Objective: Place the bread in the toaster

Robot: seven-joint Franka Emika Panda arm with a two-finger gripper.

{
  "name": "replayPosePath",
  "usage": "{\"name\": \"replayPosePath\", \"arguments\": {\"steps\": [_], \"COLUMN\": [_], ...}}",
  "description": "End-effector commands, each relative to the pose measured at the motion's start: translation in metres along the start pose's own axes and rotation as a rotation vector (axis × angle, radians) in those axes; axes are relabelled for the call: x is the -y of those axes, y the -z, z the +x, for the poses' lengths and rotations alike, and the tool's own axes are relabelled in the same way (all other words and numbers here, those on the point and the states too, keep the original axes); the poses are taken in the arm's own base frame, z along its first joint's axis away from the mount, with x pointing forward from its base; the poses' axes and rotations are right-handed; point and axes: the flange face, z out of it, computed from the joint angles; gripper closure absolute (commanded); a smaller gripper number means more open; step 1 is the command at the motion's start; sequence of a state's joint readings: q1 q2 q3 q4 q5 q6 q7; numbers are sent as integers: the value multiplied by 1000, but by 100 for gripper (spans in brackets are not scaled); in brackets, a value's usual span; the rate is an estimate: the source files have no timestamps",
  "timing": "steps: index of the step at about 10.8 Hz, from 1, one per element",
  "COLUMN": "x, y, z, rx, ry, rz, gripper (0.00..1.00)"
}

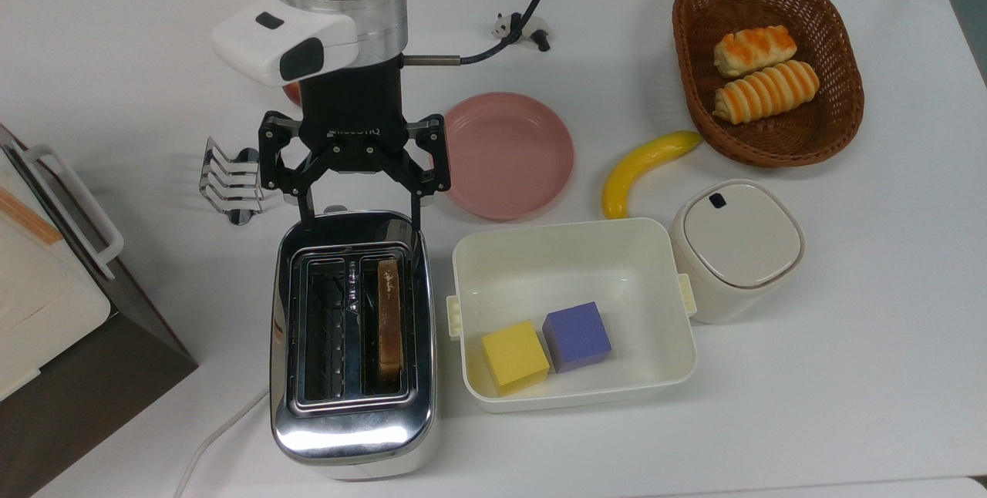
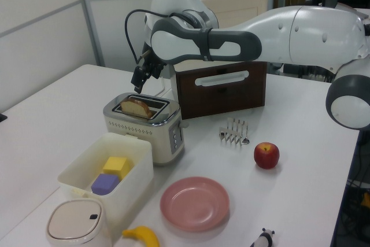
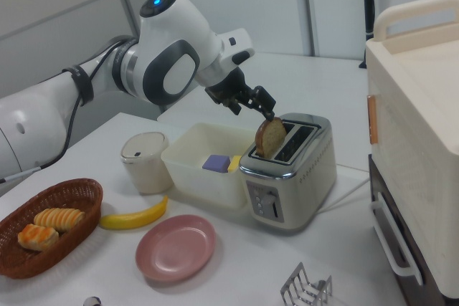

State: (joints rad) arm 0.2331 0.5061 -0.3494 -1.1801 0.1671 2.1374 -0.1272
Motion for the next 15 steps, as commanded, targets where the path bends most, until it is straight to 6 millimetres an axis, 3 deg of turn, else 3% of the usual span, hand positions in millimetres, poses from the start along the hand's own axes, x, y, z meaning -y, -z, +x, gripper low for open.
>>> {"name": "replayPosePath", "arguments": {"steps": [1,2,5,7,10,12,15], "x": [3,-10,-18,-19,-21,-30,-37], "y": [27,48,94,119,119,132,132], "z": [-11,-25,-78,-109,-141,-147,-153], "rx": [26,87,360,414,468,455,473], "ry": [-152,-184,-184,-177,-163,-177,-178], "rz": [-2,-8,25,42,26,31,32], "gripper": [0,0,0,0,0,0,0]}}
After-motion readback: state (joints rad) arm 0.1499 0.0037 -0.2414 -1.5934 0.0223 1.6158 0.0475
